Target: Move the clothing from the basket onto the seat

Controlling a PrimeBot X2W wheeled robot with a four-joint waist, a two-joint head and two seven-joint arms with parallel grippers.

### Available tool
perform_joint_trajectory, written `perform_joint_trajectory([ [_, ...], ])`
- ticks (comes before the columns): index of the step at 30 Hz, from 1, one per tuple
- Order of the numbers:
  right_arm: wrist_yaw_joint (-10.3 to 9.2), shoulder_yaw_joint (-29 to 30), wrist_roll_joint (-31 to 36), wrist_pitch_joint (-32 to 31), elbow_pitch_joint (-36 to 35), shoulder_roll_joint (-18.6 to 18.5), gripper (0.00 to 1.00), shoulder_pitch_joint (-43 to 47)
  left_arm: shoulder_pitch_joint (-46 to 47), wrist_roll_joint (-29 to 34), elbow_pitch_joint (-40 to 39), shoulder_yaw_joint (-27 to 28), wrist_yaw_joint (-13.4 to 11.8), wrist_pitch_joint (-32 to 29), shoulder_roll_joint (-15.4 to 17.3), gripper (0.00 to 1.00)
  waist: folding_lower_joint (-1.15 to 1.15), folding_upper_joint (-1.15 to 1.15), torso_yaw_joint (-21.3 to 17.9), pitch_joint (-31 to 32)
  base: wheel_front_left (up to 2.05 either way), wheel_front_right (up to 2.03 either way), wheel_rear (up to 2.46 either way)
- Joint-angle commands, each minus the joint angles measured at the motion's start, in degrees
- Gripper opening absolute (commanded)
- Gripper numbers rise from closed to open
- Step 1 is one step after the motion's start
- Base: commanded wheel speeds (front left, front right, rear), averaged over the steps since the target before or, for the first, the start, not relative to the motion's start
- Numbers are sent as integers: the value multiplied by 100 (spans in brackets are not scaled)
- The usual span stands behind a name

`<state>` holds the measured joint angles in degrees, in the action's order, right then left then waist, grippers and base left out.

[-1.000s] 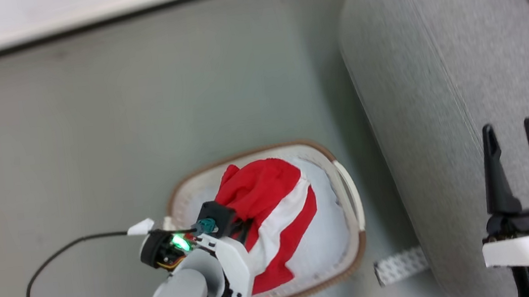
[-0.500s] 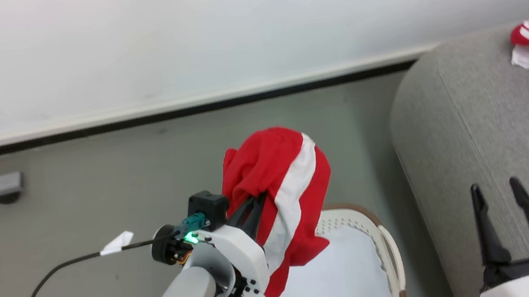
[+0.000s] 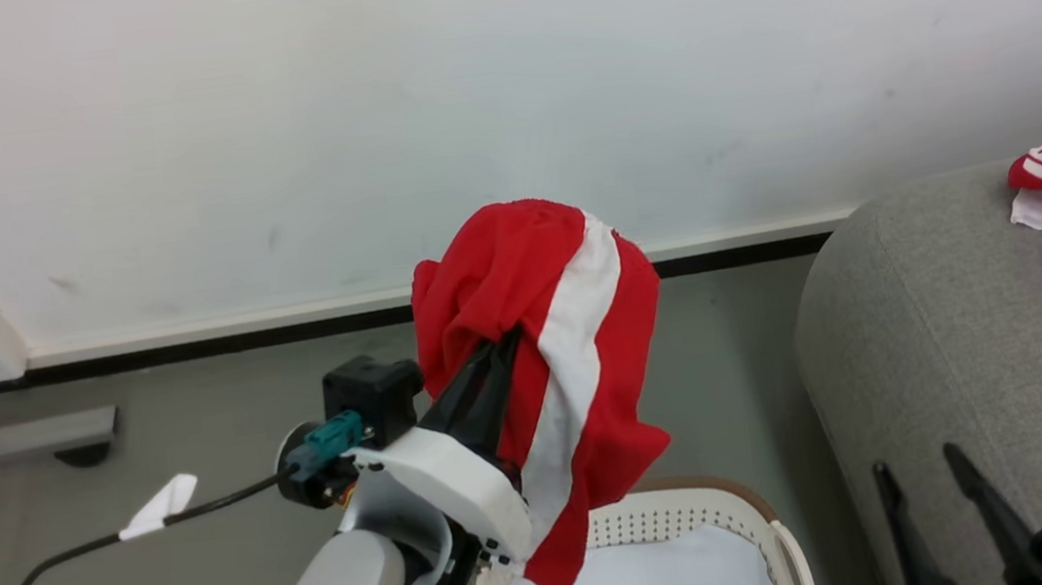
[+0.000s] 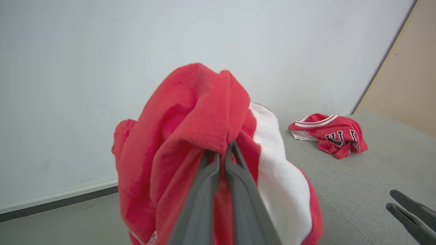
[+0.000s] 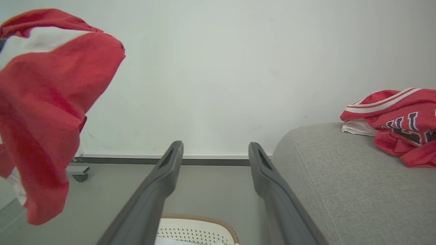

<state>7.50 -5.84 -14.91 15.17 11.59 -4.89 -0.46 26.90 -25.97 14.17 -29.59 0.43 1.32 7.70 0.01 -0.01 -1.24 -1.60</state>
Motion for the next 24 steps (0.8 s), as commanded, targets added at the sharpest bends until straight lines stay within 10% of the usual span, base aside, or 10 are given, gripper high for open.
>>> perform_joint_trajectory([
  [1,-2,-160,-133,-3,28,-24,100,123,-154,-43,-200,40,-71,-72,77,0,-1,1,-27,155,0,0,0],
  [24,-1,-3310,-2364,-62,-535,-1024,100,-969,-483,-99,-1122,-214,-267,-523,165,0,-1,1,-97,347,0,0,0],
])
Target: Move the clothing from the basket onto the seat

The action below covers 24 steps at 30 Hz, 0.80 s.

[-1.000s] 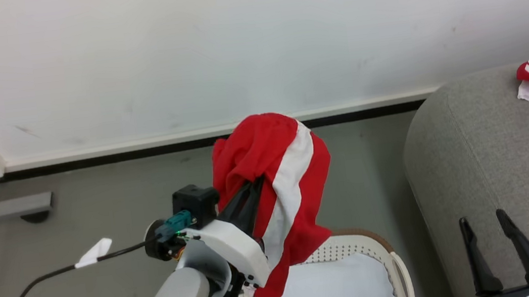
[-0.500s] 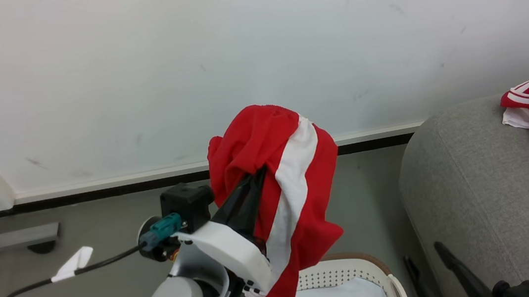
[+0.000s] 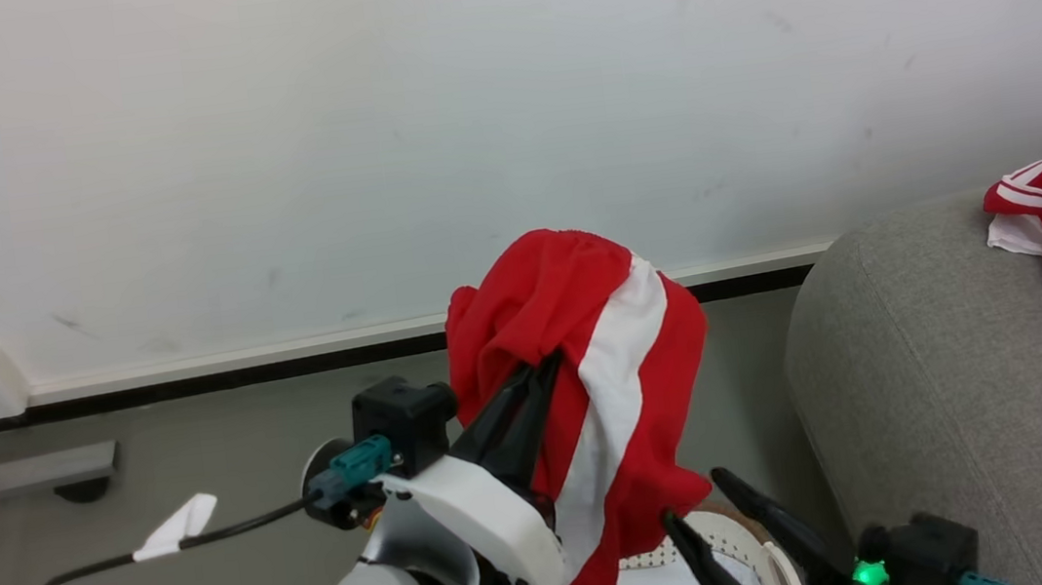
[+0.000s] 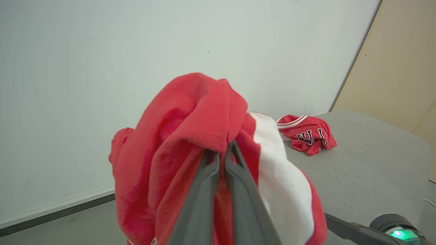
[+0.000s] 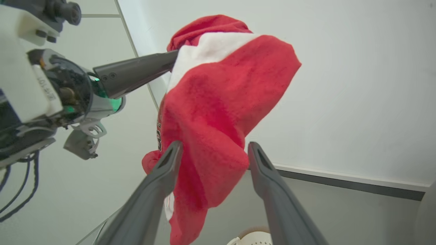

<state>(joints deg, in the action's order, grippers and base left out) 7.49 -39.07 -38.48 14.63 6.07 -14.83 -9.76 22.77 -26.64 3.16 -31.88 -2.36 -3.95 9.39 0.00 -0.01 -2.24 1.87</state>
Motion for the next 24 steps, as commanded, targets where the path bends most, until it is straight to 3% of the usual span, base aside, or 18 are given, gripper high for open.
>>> perform_joint_trajectory([
  [1,0,-109,-76,-6,41,-13,100,-147,-68,-33,-17,-7,17,-5,-13,0,0,1,9,1,0,0,0],
  [7,0,-753,-150,-1,379,74,100,-808,-47,-21,32,-131,31,-27,-66,0,0,1,43,7,0,0,0],
  [16,0,-820,1013,53,1717,783,100,-1660,-11,-41,83,-313,59,-80,-178,0,0,1,80,-21,0,0,0],
  [17,0,-744,1138,51,1866,867,73,-1719,-3,-49,94,-330,63,-80,-193,0,0,1,94,-22,0,0,0],
  [18,-1,-676,1235,52,1962,941,0,-1761,5,-56,105,-351,63,-82,-204,0,0,1,109,-24,0,0,0],
  [24,-1,-315,1410,58,1923,1143,0,-1657,2,-94,182,-378,62,-63,-188,0,0,1,168,-41,0,0,0],
])
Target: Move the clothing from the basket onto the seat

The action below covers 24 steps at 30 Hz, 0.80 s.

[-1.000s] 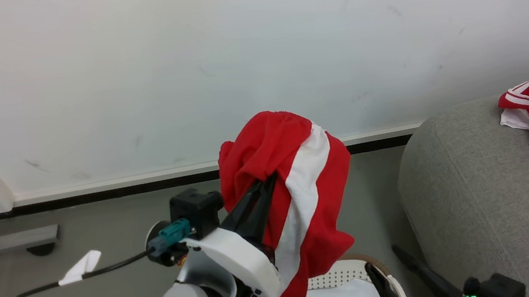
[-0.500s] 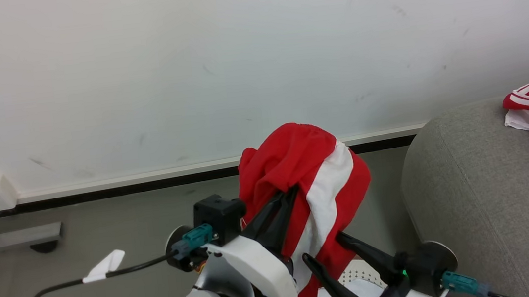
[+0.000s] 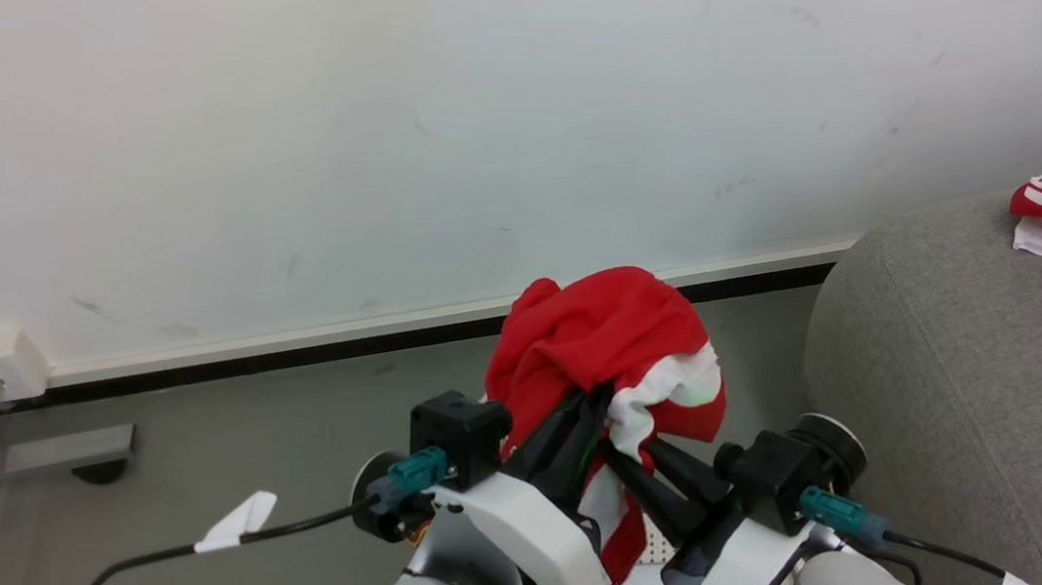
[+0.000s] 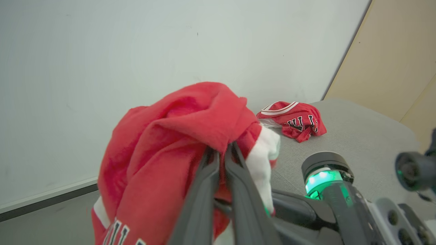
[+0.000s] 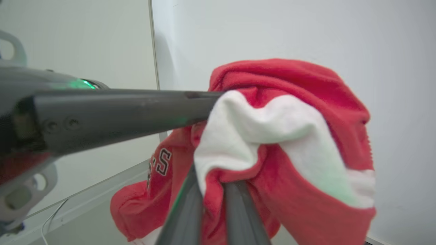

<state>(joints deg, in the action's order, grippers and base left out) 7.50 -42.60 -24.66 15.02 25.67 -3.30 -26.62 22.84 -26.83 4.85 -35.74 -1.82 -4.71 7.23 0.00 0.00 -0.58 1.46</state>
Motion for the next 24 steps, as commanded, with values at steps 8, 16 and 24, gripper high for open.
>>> perform_joint_trajectory([
  [8,-2,454,152,21,-241,27,0,311,-73,-29,59,68,-103,137,92,100,0,0,-14,-1,0,0,0],
  [16,-1,943,224,20,-475,-54,0,477,-154,20,122,52,-143,277,158,100,0,0,-141,-30,0,0,0],
  [24,-2,1475,324,20,-831,-251,0,573,-197,20,169,5,-137,389,181,100,0,0,-481,-126,0,0,0],
])
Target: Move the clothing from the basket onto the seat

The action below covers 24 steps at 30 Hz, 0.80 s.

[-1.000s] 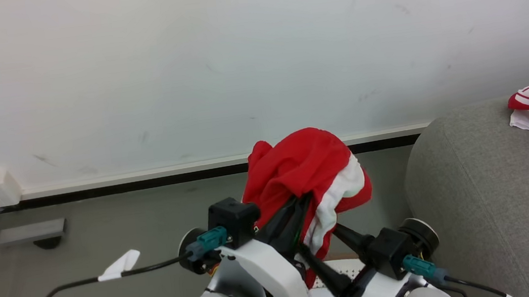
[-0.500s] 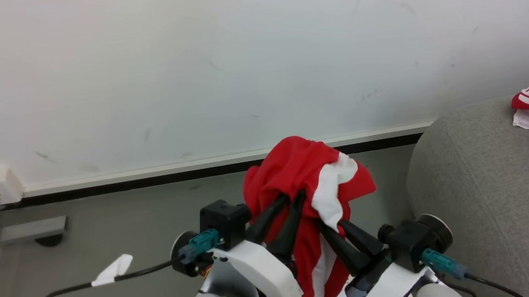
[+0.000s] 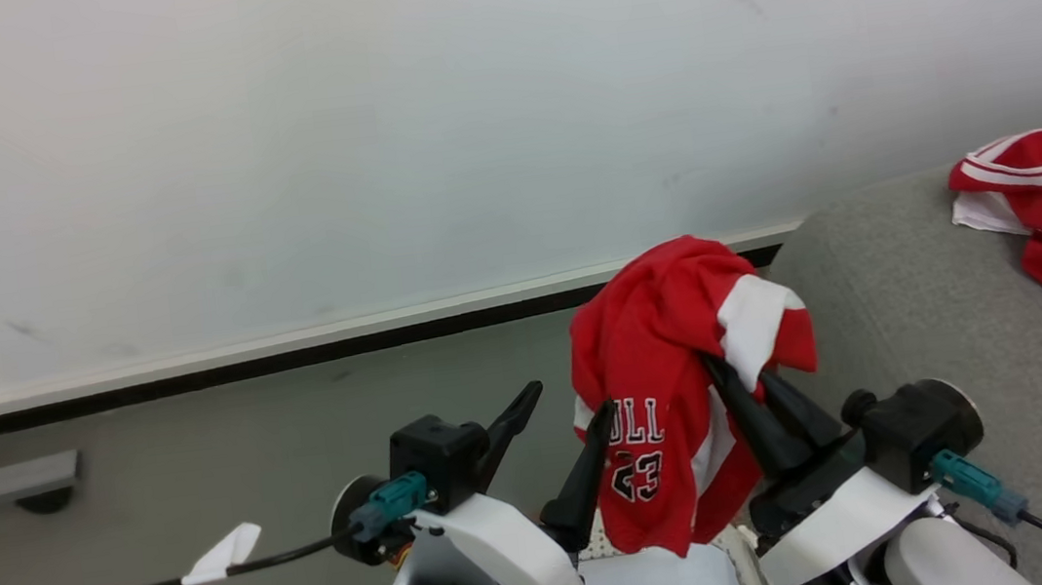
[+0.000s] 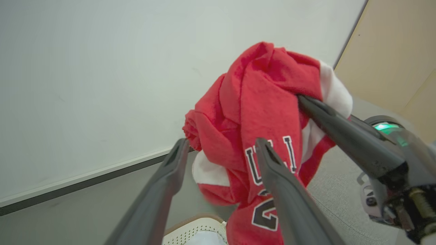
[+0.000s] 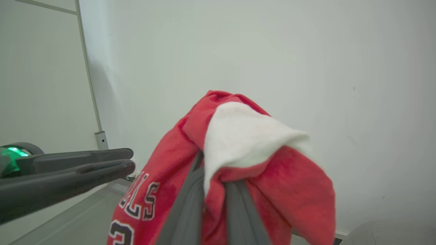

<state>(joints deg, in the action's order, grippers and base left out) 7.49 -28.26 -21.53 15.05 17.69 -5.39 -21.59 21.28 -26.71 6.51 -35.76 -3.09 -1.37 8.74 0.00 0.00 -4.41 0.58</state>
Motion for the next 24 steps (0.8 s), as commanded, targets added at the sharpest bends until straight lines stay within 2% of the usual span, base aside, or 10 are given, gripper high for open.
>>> perform_joint_trajectory([
  [1,-1,75,25,17,-59,-75,0,76,-38,11,8,2,-9,75,33,100,0,0,-165,-50,0,0,0],
  [15,0,667,104,11,-316,-464,0,239,85,55,20,-91,7,182,2,100,0,0,-1483,-371,0,0,0],
  [20,0,876,42,11,-417,-607,0,345,166,71,40,-167,47,202,-37,100,0,0,-1745,-522,0,0,0],
  [24,-1,1061,-83,11,-489,-657,0,332,245,124,36,-252,100,220,-56,100,0,0,-1803,-734,0,0,0],
])
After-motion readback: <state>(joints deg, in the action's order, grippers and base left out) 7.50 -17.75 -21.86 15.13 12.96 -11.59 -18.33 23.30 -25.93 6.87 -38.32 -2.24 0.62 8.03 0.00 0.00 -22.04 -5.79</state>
